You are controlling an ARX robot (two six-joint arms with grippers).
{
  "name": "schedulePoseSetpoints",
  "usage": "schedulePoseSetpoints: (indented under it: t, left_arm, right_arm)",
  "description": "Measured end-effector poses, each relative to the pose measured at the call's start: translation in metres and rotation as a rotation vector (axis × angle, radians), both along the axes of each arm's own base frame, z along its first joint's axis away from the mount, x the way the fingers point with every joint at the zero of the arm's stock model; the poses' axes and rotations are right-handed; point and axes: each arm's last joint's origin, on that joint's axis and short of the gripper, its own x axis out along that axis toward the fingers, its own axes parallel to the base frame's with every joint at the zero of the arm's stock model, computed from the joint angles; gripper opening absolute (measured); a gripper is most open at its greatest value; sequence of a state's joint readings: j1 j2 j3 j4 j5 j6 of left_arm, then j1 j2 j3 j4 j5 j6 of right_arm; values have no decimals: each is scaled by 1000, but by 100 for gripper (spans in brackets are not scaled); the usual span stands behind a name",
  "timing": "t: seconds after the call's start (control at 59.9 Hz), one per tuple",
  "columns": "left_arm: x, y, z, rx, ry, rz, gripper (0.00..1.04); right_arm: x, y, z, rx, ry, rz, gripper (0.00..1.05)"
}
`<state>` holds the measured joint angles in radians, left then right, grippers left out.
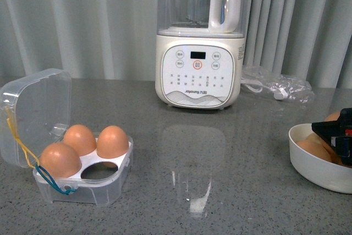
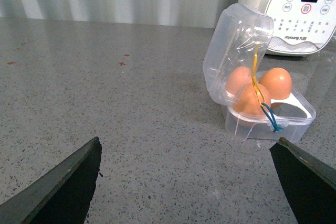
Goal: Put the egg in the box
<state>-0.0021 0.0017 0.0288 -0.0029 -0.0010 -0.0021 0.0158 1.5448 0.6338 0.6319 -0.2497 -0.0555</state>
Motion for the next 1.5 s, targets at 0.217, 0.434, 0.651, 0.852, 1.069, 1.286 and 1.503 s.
schedulePoseSetpoints:
  t: [0.217,0.434,0.651,0.852,1.069,1.286,1.503]
  left_arm:
    - [0,0,0,0,0,0,98]
    - [0,0,0,0,0,0,98]
    - [0,0,0,0,0,0,98]
    - [0,0,0,0,0,0,98]
    - [0,0,0,0,0,0,98]
    - [0,0,0,0,0,0,98]
    - [0,0,0,0,0,0,98]
  right_arm:
    - [-2,1,3,0,-2,3,43]
    - [-8,3,22,9,-78,22,43]
    - [-1,19,49,48,-166,88,43]
    - [16,78,71,85,-220,306,43]
    - [16,141,59,111,-165,557,43]
    - [9,168,48,140,-114,727,43]
    - [15,176,40,148,-89,782,43]
